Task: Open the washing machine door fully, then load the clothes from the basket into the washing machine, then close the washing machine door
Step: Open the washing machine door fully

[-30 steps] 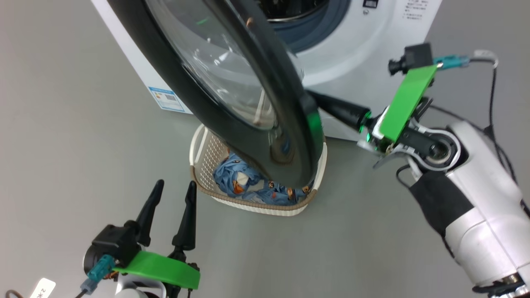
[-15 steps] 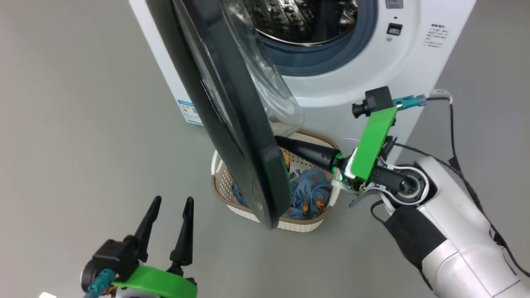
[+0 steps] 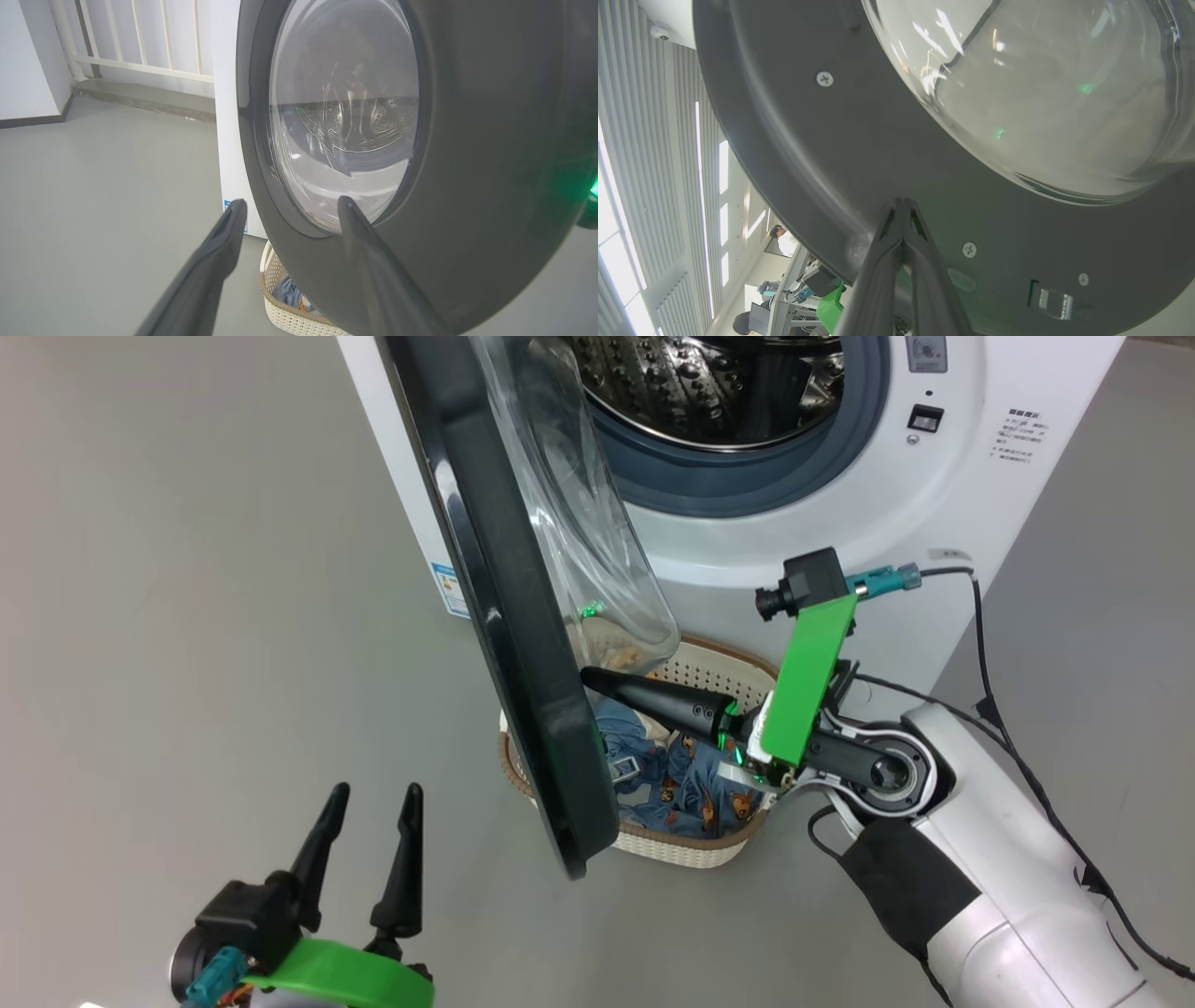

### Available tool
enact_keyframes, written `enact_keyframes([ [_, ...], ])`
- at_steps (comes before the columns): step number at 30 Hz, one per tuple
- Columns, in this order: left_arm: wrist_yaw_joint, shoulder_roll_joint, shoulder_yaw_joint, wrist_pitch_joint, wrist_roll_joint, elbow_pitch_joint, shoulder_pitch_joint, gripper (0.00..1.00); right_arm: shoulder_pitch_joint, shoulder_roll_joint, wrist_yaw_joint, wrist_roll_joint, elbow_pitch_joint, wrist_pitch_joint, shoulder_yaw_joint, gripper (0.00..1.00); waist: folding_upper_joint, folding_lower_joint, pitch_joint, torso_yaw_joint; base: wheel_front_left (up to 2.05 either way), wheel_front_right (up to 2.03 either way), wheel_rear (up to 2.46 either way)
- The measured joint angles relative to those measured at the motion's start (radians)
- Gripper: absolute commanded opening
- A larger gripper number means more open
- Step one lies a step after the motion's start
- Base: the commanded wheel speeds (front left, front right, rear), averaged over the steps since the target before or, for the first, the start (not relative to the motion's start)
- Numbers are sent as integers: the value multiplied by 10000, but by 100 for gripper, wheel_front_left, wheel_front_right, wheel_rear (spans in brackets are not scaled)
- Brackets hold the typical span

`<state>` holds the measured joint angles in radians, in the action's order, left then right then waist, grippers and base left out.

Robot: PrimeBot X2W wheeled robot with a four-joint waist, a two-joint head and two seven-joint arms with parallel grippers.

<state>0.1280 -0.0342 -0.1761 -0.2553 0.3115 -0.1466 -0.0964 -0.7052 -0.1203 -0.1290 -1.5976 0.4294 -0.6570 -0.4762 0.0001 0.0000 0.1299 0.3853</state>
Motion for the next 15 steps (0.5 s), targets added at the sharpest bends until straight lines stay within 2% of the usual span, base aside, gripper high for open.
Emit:
enact_keyframes([
  [5, 0, 0, 165, 0, -13, -4, 27, 100, 235, -4, -2, 288, -40, 290, 10, 0, 0, 0, -81, -150, 0, 0, 0],
  [6, 0, 0, 186, 0, -15, -4, 57, 100, 294, -6, 0, 359, -54, 374, 15, 7, 0, 0, -101, -196, 0, 0, 0],
  [11, 0, -2, 299, 0, -88, -27, 149, 100, 596, -165, 0, 568, -176, 943, 27, 55, 0, 0, -189, -493, 0, 0, 0],
  [13, 0, -42, 332, 0, -88, -40, 150, 100, 772, -286, 0, 587, -240, 1162, 19, 94, 0, 0, -227, -639, 0, 0, 0],
  [14, 0, -71, 362, 0, -88, -40, 150, 100, 865, -353, -2, 616, -280, 1269, 17, 94, 0, 0, -246, -716, 0, 0, 0],
  [15, 0, -109, 393, 0, -88, -40, 151, 100, 948, -403, -2, 658, -311, 1361, 8, 100, 0, 0, -264, -797, 0, 0, 0],
])
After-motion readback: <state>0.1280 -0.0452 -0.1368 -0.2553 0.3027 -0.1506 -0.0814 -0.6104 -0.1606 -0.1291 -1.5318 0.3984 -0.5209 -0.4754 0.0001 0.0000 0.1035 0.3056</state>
